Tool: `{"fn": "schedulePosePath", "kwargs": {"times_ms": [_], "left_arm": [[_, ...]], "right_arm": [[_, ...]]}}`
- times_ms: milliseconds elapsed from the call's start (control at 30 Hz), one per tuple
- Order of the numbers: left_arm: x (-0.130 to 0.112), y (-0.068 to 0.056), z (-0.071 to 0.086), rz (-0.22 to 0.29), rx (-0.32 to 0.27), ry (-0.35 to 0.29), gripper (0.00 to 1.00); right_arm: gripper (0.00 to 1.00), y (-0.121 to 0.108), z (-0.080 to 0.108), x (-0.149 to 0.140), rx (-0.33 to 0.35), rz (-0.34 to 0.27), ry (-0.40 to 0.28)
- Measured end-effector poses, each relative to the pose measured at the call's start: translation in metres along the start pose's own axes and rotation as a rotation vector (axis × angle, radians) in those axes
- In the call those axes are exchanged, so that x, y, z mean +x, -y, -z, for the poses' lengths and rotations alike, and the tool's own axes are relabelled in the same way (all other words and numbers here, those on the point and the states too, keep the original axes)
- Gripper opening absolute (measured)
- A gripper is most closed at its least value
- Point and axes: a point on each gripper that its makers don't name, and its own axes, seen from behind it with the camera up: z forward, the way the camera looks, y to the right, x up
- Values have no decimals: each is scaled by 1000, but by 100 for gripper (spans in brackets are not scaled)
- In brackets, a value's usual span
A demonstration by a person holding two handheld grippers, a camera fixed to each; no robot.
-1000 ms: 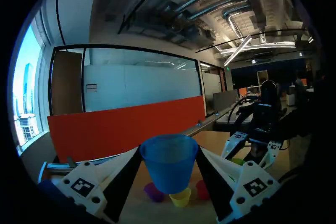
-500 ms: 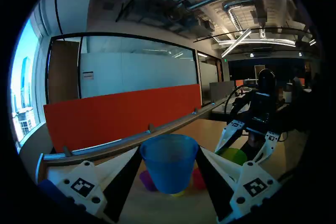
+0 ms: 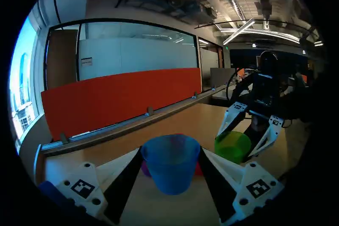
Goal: Pour water
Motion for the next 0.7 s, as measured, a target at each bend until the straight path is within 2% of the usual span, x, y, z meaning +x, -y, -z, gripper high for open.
{"fn": "schedulePosePath", "kwargs": {"times_ms": [700], "left_arm": [[-47, -15, -13, -21, -35, 108, 89]], "right_arm": [[91, 1, 11, -31, 4, -30, 77]]}}
